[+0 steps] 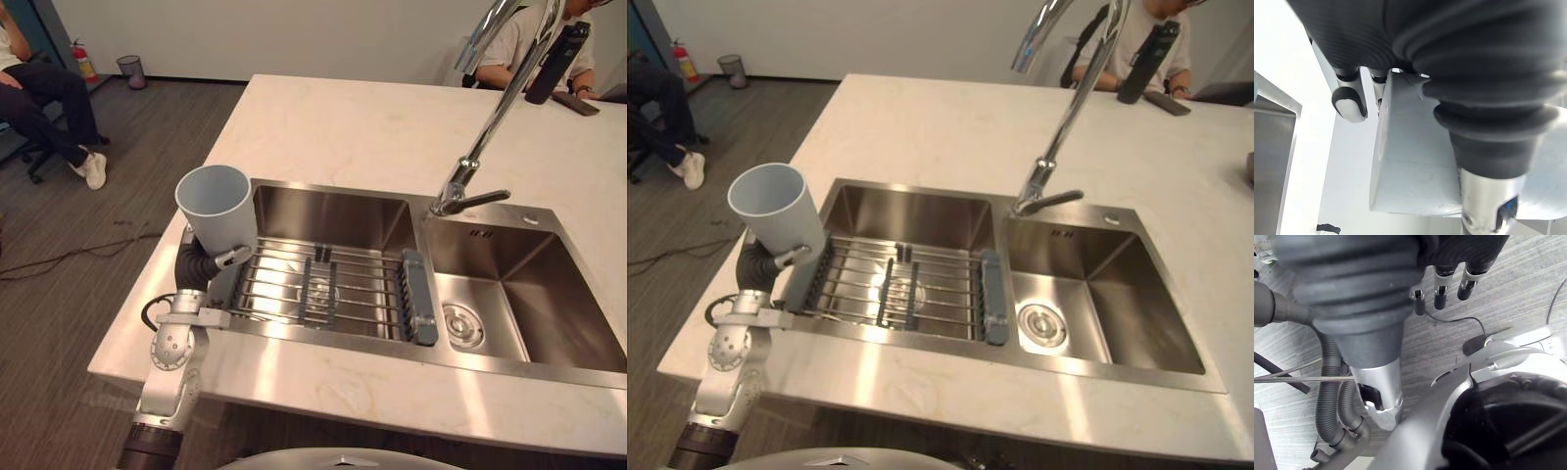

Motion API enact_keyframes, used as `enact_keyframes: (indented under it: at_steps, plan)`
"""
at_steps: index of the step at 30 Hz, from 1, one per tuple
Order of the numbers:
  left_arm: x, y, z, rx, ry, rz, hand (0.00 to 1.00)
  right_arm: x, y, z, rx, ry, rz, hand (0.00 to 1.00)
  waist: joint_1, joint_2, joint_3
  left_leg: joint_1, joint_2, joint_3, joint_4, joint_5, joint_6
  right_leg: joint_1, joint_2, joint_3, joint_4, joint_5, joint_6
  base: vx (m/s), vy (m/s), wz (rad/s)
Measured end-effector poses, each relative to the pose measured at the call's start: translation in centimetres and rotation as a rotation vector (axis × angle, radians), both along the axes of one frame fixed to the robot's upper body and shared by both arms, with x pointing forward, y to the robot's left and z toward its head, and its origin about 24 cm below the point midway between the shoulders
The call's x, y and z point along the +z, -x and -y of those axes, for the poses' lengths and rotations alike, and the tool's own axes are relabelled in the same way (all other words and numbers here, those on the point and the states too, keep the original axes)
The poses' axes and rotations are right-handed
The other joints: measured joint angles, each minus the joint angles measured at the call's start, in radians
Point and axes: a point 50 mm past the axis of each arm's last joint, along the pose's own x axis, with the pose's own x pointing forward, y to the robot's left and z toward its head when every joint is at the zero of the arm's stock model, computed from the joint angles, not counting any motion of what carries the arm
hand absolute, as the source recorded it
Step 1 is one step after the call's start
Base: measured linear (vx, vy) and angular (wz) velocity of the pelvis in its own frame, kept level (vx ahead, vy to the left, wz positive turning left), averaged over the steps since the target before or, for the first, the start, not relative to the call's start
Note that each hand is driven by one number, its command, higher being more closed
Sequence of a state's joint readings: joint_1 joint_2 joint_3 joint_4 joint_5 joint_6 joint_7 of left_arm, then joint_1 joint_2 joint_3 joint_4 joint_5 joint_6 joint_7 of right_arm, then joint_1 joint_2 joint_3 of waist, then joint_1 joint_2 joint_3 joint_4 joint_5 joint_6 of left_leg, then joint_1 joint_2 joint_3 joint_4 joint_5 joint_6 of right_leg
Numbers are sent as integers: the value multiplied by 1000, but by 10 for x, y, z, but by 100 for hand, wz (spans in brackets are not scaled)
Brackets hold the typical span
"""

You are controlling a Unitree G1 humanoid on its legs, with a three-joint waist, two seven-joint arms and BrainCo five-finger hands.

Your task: Walk over to the sink, pick up the cup, carry it to the dishwasher, place the cup inside the dishwasher, then close the dishwasher door

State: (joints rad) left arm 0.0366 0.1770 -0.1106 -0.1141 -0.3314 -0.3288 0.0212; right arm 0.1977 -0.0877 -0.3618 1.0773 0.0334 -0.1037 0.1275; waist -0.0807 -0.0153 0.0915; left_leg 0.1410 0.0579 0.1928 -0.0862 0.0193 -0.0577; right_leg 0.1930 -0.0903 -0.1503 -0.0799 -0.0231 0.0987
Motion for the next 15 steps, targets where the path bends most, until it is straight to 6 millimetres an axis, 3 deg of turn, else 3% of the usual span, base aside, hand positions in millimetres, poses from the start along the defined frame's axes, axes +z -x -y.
enact_keyframes:
  at_steps: [4, 8, 12, 15]
  plan:
    - [6, 1, -3, 17, 14, 27, 100, 0, -2, 1, -5, -4, 9, 0, -4, 0, 0, -2, 8, 26, 6, -6, -3, -26, 8, 40, -6, 8, -12, -4, -7, -24]
    - [9, 0, -1, 29, 66, 40, 100, -1, 17, 1, -65, -51, -4, 0, -33, 1, -1, -4, 7, 4, 7, -6, -3, -18, 7, 6, -6, 5, -7, 8, -33, 8]
    - [7, 0, -4, 69, 84, 25, 100, 0, 26, 2, -78, -73, -5, 0, -26, 7, -3, -4, 7, -31, 7, -2, -2, 1, 7, -113, -7, 4, -6, -16, -43, 27]
    - [4, 7, -1, 111, 133, -15, 100, 2, 20, 8, 46, 13, -8, 0, 2, 13, 2, -86, -16, -116, 68, 4, 1, 7, -9, -226, 28, -16, -7, -54, -43, 97]
